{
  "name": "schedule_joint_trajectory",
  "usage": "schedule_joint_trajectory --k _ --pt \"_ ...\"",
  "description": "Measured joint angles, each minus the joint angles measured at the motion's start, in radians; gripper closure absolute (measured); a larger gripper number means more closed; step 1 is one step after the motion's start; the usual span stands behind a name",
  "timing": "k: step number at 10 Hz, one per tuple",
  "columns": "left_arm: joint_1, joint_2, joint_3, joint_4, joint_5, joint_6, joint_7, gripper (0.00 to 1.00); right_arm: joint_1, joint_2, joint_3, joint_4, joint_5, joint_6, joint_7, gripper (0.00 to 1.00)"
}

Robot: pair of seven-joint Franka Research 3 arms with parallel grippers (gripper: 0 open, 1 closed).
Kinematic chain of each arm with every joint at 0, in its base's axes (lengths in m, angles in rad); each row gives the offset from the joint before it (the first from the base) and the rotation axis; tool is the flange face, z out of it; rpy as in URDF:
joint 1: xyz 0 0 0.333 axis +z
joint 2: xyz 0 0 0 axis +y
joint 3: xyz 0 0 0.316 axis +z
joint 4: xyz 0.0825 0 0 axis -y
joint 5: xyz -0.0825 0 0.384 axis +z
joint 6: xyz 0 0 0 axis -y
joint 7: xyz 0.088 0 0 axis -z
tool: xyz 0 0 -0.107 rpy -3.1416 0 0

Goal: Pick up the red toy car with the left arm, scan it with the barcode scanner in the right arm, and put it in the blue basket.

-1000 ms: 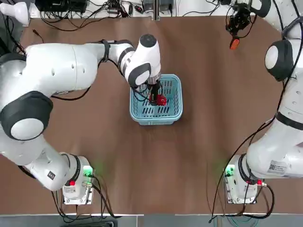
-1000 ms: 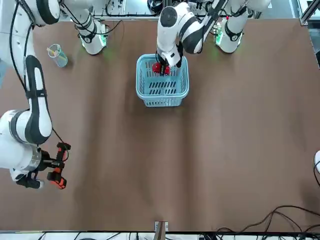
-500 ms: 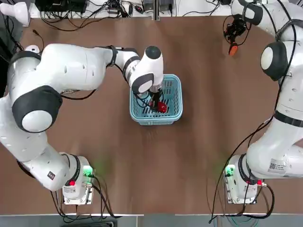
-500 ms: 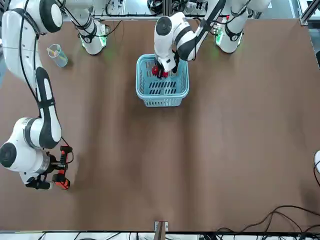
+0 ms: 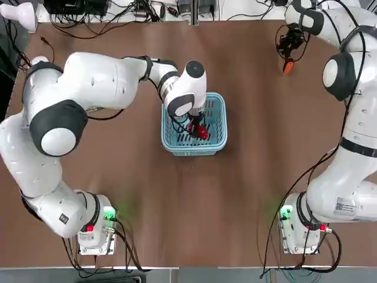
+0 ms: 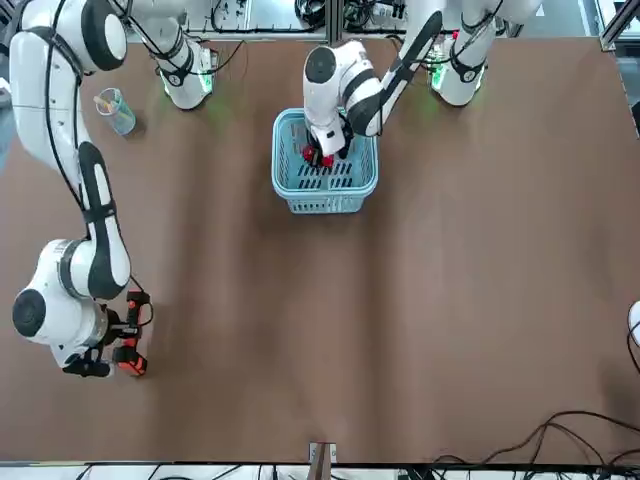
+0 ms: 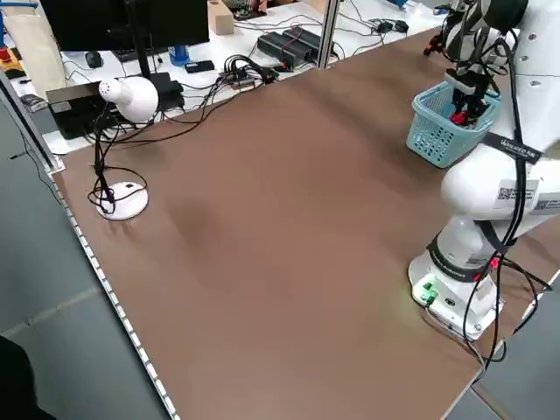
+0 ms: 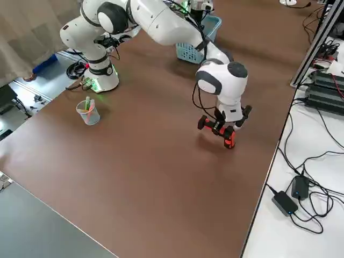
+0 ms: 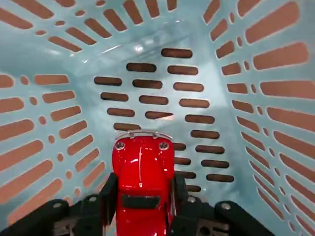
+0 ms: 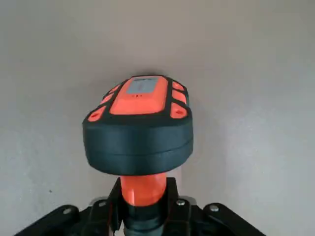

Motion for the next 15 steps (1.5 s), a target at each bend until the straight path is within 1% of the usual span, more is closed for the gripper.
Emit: schedule_joint_trajectory --k 4,6,8,10,11,12,13,14,15 --pt "0.001 0.083 0.0 0.073 0.026 0.0 0.071 0.52 0.0 -0.002 0.002 -0.022 0.0 0.003 -0.001 0.63" --pt "0.001 0.129 0.0 0.107 0.063 0.0 0.076 0.52 0.0 -0.003 0.003 -0.029 0.0 0.008 -0.001 0.63" --pt "-0.001 0.157 0.0 0.119 0.076 -0.004 0.076 0.52 0.001 -0.005 0.006 -0.036 0.0 0.016 -0.002 0.59" --pt "-0.009 0.171 0.0 0.119 0.076 -0.006 0.076 0.52 0.002 -0.005 0.008 -0.039 0.0 0.018 -0.003 0.37" --pt "-0.015 0.172 0.0 0.119 0.076 -0.007 0.076 0.52 0.002 -0.005 0.008 -0.039 0.0 0.018 -0.003 0.36" --pt "-0.017 0.172 0.0 0.12 0.076 -0.007 0.076 0.52 0.002 -0.005 0.009 -0.039 0.0 0.018 -0.003 0.33" --pt "-0.017 0.172 0.0 0.121 0.076 -0.008 0.076 0.51 0.002 -0.007 0.009 -0.039 0.0 0.019 -0.004 0.22" --pt "-0.017 0.172 0.0 0.122 0.076 -0.013 0.076 0.49 0.002 -0.011 0.009 -0.038 0.0 0.02 -0.004 0.06" --pt "-0.017 0.172 0.0 0.125 0.076 -0.021 0.075 0.41 0.002 -0.019 0.009 -0.034 0.0 0.023 -0.005 0.0"
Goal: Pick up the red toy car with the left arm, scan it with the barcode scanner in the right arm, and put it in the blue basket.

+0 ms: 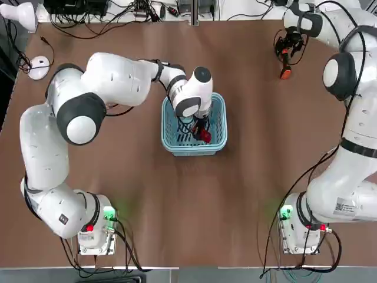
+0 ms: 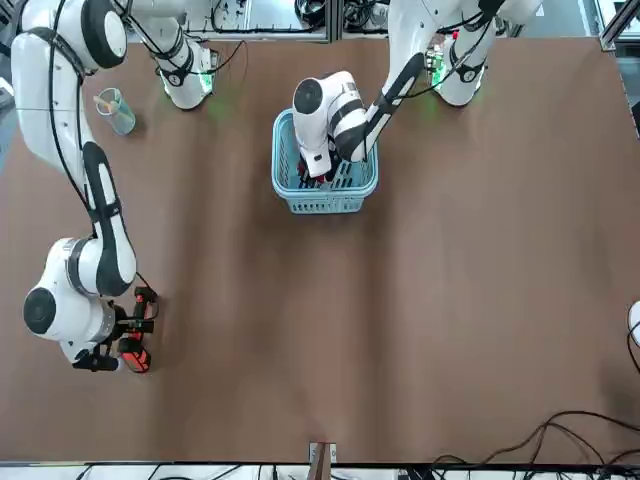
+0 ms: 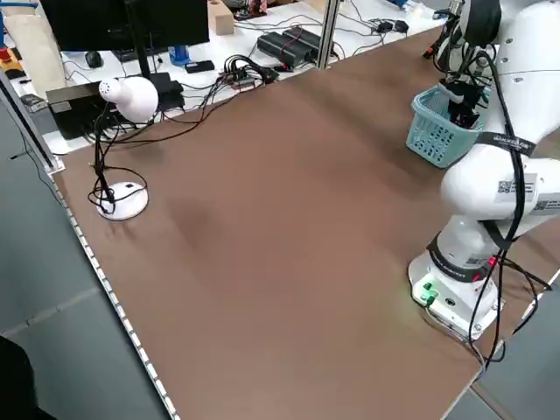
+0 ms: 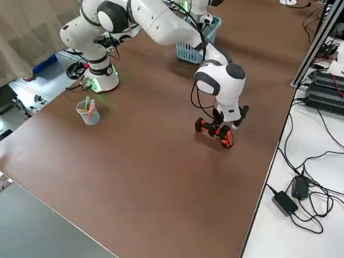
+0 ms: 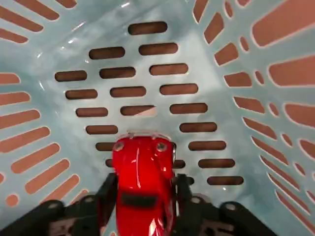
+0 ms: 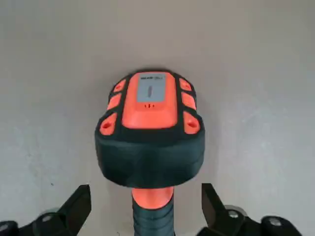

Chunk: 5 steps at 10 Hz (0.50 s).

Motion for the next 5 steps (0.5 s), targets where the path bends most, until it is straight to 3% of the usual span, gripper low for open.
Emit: schedule_joint_trajectory --k 2,5 --pt "0.0 0.0 0.0 0.005 0.0 -0.013 -0.001 0.35 0.001 -0.041 0.002 0.012 0.0 0.002 0.0 0.0" --pt "0.0 -0.001 -0.001 0.008 0.0 -0.046 -0.001 0.33 0.002 -0.129 0.005 0.023 0.0 -0.008 0.0 0.0"
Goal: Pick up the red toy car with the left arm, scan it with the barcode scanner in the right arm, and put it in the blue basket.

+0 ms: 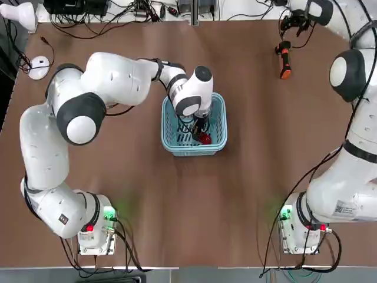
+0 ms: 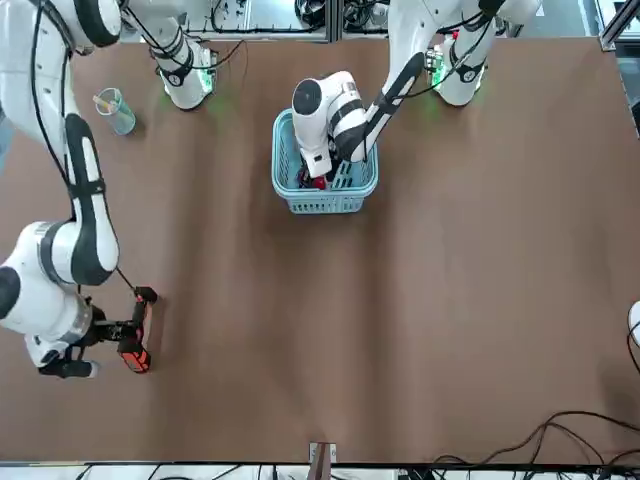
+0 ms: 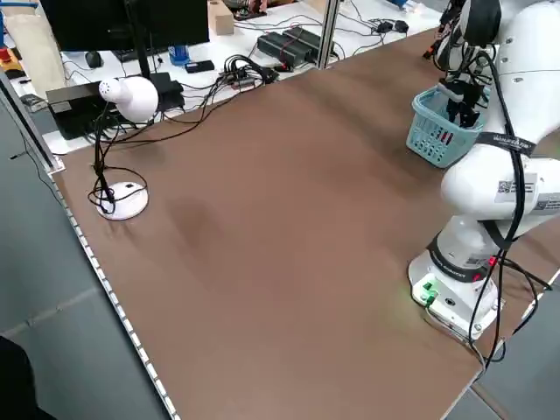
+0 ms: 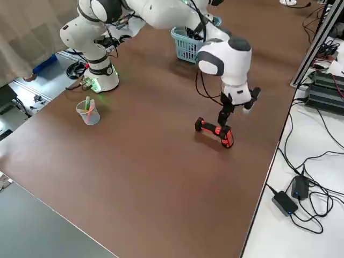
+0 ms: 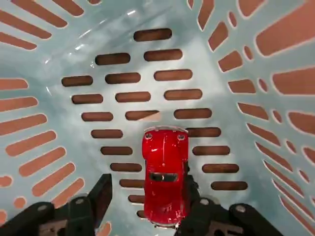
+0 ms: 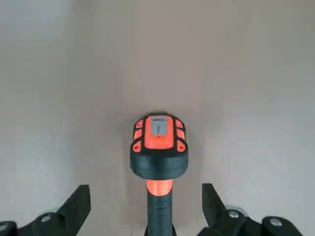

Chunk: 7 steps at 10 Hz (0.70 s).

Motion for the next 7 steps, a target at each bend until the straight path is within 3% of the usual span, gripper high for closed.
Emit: schedule_joint_trajectory --k 4,7 --pt "-0.003 -0.063 -0.008 0.023 0.0 -0.081 0.0 0.33 0.0 -0.186 -0.001 0.009 0.0 -0.235 0.0 0.0" --pt "0.013 -0.237 -0.004 0.049 -0.016 -0.214 0.0 0.3 0.009 -0.323 0.003 0.009 0.0 -0.389 0.0 0.0"
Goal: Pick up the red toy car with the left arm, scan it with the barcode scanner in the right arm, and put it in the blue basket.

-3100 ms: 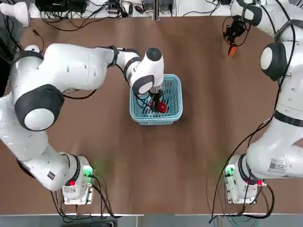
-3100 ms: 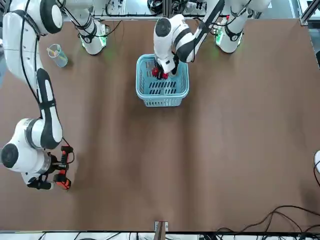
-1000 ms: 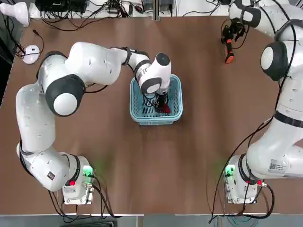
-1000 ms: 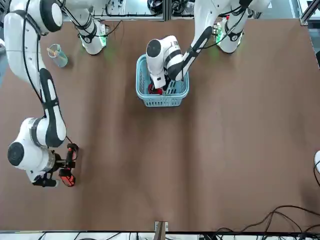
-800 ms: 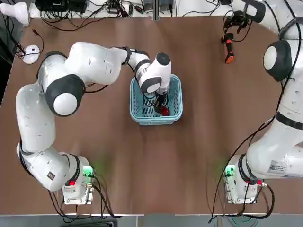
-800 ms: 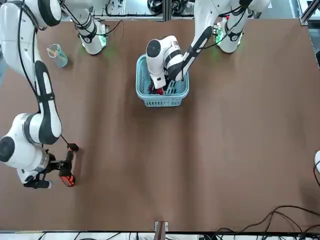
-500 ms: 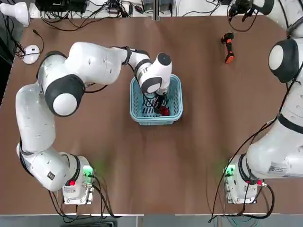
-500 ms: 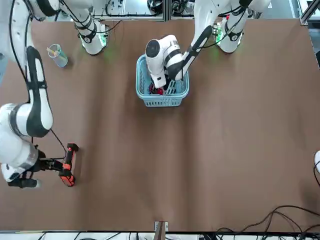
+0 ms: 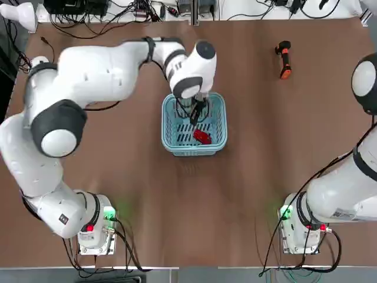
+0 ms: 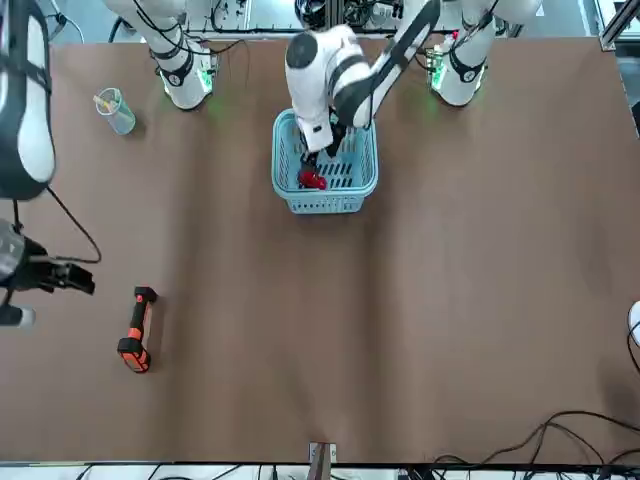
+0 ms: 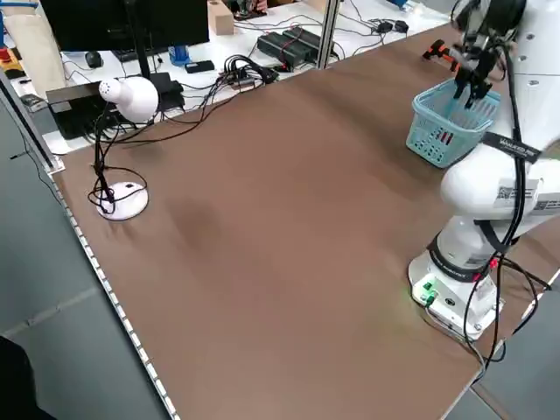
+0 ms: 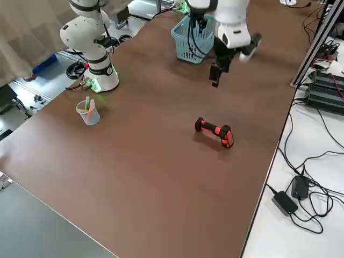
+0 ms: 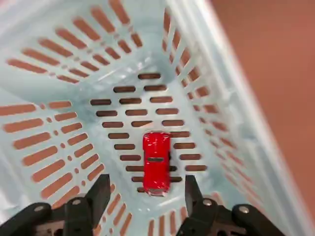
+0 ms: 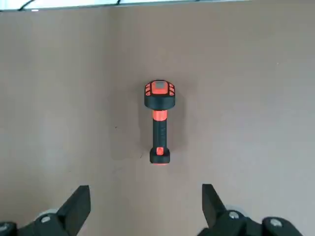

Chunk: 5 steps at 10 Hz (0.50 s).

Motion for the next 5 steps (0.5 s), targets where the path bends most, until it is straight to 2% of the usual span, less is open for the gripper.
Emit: schedule_joint_trajectory --k 2,4,5 --pt "0.067 -0.103 0.006 0.003 -0.003 -0.072 0.054 0.26 -0.001 -0.076 -0.004 -0.001 0.0 -0.058 0.0 0.0" --pt "0.166 -0.163 0.007 0.003 -0.003 -0.162 0.197 0.14 -0.002 -0.146 -0.01 -0.001 0.0 -0.118 0.001 0.0" --pt "0.214 -0.18 0.007 0.003 -0.003 -0.173 0.286 0.09 -0.002 -0.173 -0.01 -0.002 0.0 -0.148 0.001 0.0"
